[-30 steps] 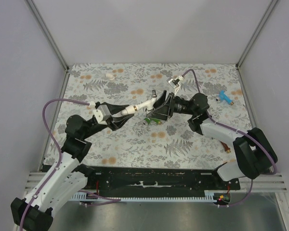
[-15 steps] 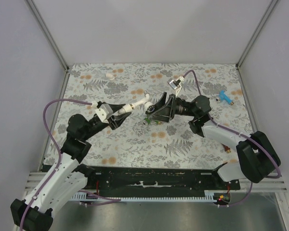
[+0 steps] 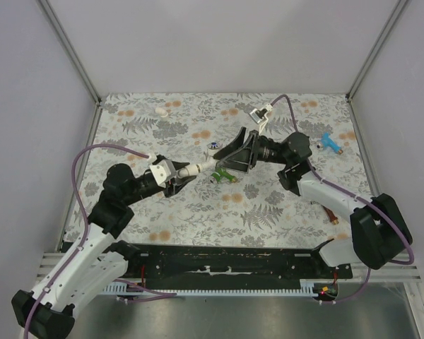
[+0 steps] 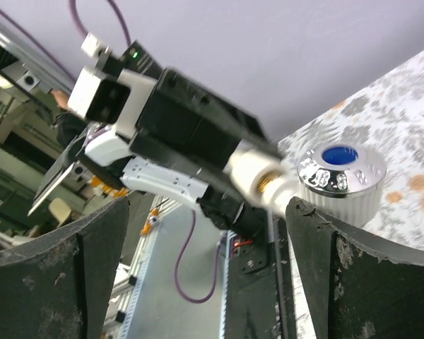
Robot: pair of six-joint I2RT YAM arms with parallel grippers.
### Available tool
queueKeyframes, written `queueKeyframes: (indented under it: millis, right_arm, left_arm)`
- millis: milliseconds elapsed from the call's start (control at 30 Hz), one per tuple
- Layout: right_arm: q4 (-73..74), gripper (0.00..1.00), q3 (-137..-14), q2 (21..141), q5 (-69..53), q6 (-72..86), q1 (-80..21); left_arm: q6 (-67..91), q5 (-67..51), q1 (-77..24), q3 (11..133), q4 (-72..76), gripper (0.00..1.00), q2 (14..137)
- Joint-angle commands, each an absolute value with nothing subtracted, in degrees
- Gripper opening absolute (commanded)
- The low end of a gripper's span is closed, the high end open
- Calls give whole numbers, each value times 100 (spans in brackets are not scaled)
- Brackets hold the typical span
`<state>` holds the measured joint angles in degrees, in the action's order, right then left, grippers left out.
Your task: Install the water faucets
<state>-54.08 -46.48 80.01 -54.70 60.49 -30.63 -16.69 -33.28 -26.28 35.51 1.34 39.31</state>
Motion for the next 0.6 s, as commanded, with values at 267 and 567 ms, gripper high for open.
queueKeyframes:
  millis: [267,567]
  right_arm:
    - [-2346,98,-5562,7788,-4651,4179,-1847]
    - [1083,98,-5566,6839,-2268,1916,-1670]
  left_arm:
    - [-1328,-3631,-2865,3823,677,2,3911]
    - [-1038,-2716,-2857,3771,808,2,3797]
